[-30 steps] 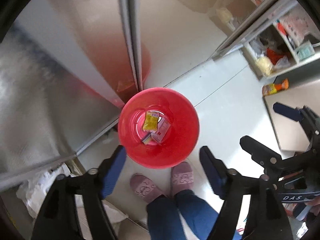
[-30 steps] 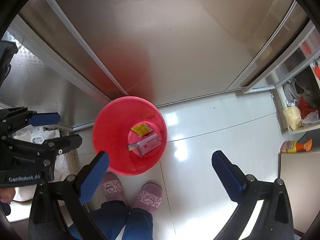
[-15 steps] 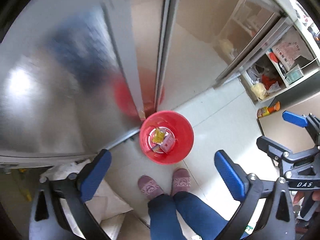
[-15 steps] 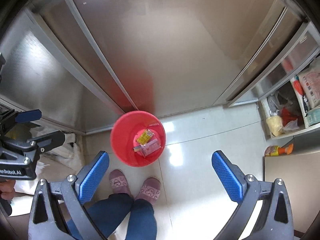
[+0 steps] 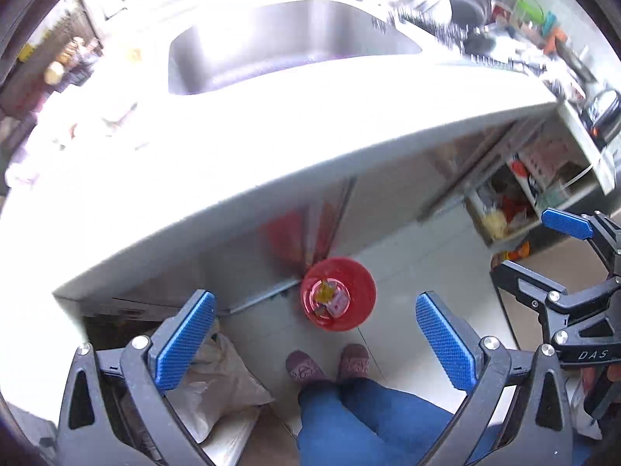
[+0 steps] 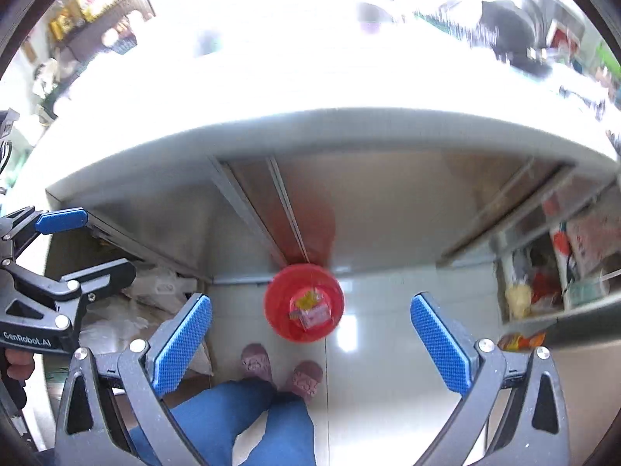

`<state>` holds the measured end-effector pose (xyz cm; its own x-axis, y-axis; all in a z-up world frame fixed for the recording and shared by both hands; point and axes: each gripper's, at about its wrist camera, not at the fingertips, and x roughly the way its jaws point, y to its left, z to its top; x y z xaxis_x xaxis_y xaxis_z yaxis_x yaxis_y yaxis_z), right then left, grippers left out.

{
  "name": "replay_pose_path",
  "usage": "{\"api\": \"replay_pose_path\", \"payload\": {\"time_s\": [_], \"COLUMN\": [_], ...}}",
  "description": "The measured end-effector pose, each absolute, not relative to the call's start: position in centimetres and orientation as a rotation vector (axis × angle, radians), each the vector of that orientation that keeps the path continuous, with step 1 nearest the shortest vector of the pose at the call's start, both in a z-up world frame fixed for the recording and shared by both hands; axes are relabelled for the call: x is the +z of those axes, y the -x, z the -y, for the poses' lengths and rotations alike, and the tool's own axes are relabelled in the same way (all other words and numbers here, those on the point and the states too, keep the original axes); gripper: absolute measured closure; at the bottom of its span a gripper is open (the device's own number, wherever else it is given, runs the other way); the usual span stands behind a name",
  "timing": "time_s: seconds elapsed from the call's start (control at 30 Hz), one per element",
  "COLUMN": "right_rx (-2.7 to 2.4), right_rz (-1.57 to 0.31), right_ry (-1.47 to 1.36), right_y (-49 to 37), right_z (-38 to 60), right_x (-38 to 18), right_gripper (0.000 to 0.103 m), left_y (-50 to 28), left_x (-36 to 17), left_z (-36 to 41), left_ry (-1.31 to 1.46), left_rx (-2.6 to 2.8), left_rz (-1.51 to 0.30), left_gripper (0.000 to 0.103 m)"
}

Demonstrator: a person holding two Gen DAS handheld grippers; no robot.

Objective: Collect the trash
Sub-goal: 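Raise both tools back up to the counter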

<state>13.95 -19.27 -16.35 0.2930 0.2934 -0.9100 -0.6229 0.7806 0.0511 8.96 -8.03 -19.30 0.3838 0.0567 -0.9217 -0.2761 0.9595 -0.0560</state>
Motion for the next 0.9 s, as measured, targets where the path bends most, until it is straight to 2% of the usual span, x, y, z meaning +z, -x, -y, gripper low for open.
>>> {"api": "replay_pose_path", "payload": {"time_s": [0.23, 0.43, 0.7, 0.9], "right_rx": [0.719, 0.793, 0.922, 0.983], "right_rz": [-1.004, -0.943, -0.918, -0.945], "right_ry": [0.344, 0.349, 0.421, 0.457], "right_y": [-14.2, -15.5, -16.5, -17.3], "right_z": [17.4, 14.7, 8.1, 0.7], "right_x": [-10.1, -7.4, -5.3, -6.1], "right_gripper": [0.001, 0.001, 0.001, 0.001], "left_y": [-8.0, -7.3, -5.2, -5.1], "left_x": [-12.9, -9.1, -6.8, -7.0], "left_z": [6.7, 3.3, -2.9, -9.0], "left_ry": [0.225, 0.274, 0.315, 0.351], "left_rx": [0.295, 0.372, 0.51, 0.561], "left_rz": [-1.081, -1.021, -1.018, -1.019], "left_gripper": [0.0, 0.0, 0.0, 0.0]}}
